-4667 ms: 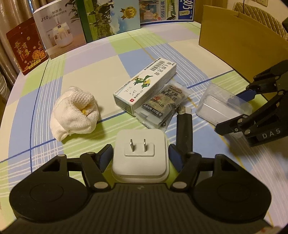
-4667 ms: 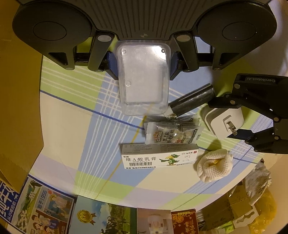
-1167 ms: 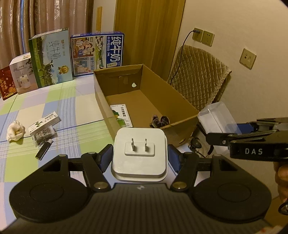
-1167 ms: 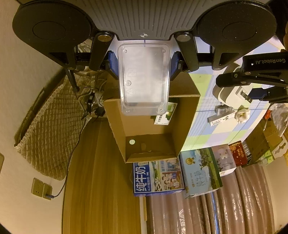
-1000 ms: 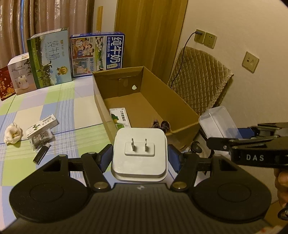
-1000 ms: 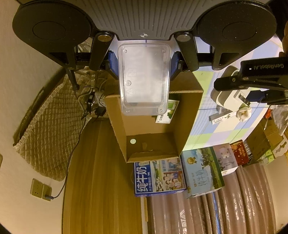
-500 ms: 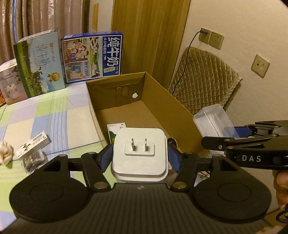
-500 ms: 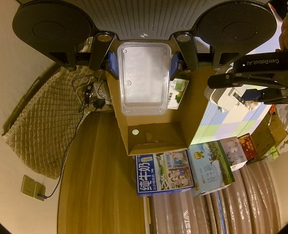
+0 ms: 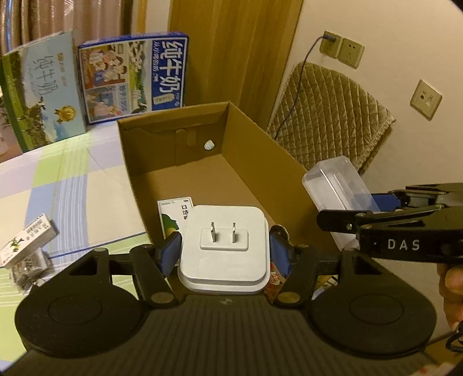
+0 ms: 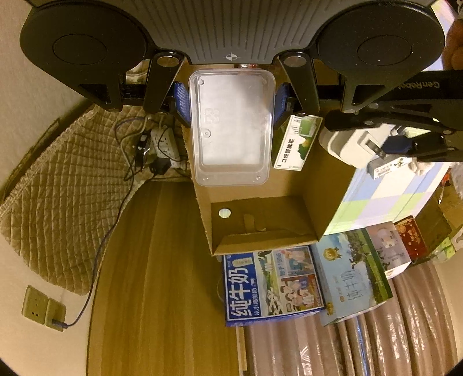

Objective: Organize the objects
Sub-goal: 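Open both tools to release the tray and plug into the box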

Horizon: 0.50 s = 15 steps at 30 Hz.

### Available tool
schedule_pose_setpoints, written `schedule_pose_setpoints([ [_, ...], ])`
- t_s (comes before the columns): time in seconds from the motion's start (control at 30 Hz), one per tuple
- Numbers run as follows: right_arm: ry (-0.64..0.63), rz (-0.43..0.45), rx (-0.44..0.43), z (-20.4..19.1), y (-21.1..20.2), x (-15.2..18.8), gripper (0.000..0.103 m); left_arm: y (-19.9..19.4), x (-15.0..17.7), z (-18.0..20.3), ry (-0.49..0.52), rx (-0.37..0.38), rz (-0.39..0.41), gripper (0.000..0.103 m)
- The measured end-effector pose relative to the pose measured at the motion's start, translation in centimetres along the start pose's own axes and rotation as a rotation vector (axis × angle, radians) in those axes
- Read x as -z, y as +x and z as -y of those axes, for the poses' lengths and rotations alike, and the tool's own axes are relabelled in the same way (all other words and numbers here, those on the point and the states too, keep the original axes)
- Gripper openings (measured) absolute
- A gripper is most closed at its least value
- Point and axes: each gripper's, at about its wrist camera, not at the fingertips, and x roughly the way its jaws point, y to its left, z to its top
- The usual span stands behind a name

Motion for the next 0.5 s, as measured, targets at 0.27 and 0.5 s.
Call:
schedule_pose_setpoints([
  [0.27, 0.010, -0.013, -0.002, 0.4, 0.2, 0.6, 0.053, -1.1, 0.1, -1.4, -0.008, -0.053, 0.043, 0.076],
  [0.5, 0.014, -0.016, -0.020, -0.5, 0.9, 0.6, 0.053, -2.3, 0.5, -2.9, -0.023, -0.077, 0.048, 0.076],
])
